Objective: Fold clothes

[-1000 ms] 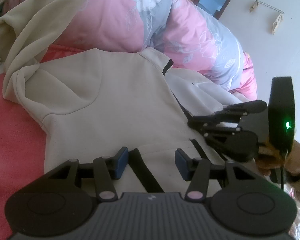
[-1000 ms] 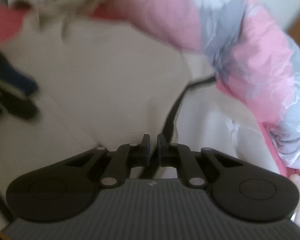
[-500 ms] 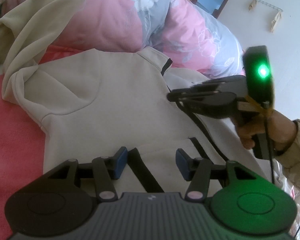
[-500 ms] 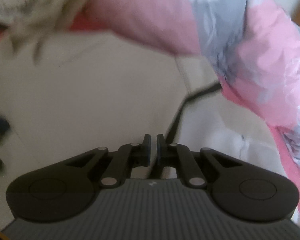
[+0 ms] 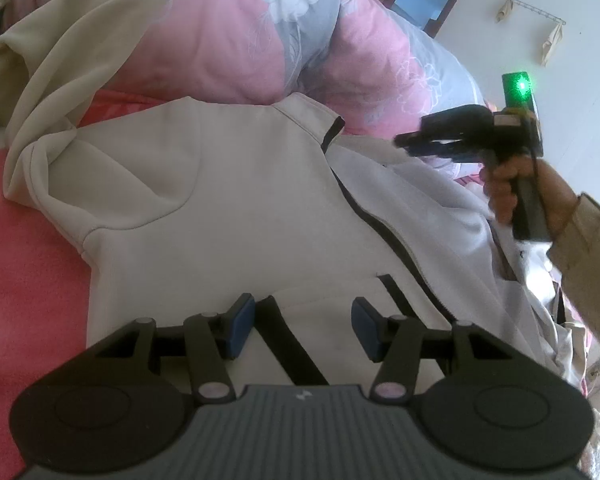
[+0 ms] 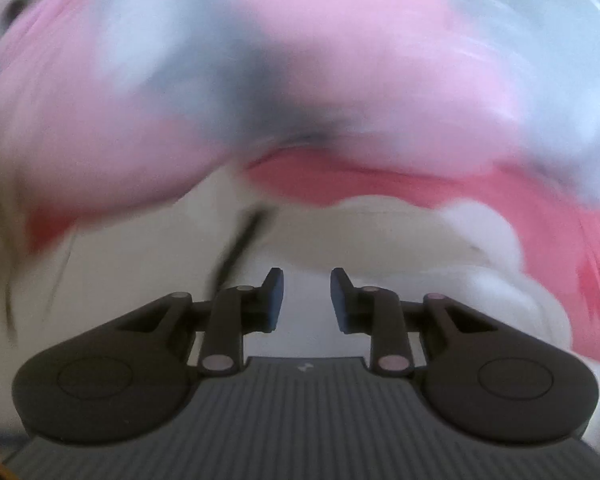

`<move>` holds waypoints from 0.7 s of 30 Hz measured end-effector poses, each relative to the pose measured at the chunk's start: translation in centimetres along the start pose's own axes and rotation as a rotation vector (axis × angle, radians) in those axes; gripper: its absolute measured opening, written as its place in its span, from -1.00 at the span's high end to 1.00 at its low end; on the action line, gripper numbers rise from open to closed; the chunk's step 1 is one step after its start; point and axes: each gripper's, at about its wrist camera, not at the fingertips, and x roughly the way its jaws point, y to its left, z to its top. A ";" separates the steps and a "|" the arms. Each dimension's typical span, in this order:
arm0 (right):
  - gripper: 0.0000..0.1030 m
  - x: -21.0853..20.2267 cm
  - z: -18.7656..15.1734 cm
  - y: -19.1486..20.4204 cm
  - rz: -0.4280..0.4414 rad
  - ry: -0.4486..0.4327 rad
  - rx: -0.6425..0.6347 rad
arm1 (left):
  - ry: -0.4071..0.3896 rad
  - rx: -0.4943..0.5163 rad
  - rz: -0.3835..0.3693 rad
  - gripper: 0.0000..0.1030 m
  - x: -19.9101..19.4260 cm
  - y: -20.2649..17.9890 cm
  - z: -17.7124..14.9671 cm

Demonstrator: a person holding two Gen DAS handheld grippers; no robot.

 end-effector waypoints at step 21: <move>0.74 7.1 2.0 -1.8 0.020 0.190 -0.169 | -0.003 0.003 -0.019 -0.15 0.0 0.4 -0.4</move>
